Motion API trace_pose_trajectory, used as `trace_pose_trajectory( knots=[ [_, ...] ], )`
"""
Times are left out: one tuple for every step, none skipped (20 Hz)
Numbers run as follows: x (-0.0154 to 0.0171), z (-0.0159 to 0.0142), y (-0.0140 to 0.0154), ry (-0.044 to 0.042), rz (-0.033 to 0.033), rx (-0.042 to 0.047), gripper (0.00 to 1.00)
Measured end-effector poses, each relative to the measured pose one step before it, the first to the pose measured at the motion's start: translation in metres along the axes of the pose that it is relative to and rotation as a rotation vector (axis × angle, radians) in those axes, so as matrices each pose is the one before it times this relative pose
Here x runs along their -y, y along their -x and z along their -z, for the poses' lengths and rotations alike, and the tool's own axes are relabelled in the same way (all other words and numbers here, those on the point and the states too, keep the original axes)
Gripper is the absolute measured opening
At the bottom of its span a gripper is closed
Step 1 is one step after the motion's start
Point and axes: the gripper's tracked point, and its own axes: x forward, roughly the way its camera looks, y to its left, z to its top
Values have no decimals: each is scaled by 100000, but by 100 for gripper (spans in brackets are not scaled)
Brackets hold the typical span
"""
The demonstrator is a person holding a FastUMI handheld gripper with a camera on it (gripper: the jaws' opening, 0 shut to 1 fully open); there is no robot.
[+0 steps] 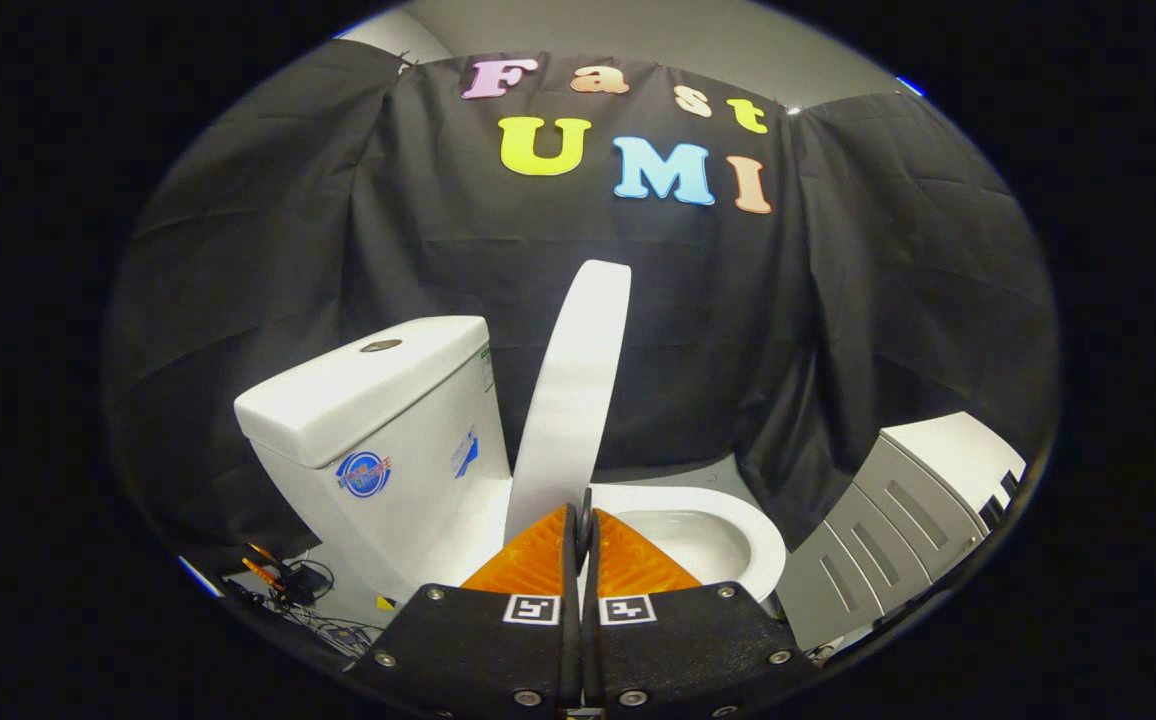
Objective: Open the toilet lid.
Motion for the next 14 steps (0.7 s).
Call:
trace_pose_trajectory(
  knots=[
    [-569,-78,37,728,-748,396,0],
    [-689,-215,57,444,-1015,674,0],
    [-746,-129,-78,135,-1285,455,0],
    [-684,-182,-134,355,-1335,567,0],
    [-681,-73,-225,429,-1391,194,0],
    [-733,-241,-123,710,-1457,113,0],
    [-650,-99,-90,687,-1340,50,0],
    [-621,-27,-41,782,-1080,3,0],
    [-474,32,-45,517,-843,289,0],
    [-547,1,-29,-219,-752,412,0],
    [-677,43,-132,-1177,-1133,963,0],
    [-741,17,-153,-1202,-1601,715,0],
    [-788,206,-229,-854,-1640,250,0],
    [-498,-169,-127,21,-757,909,0]
  ],
)
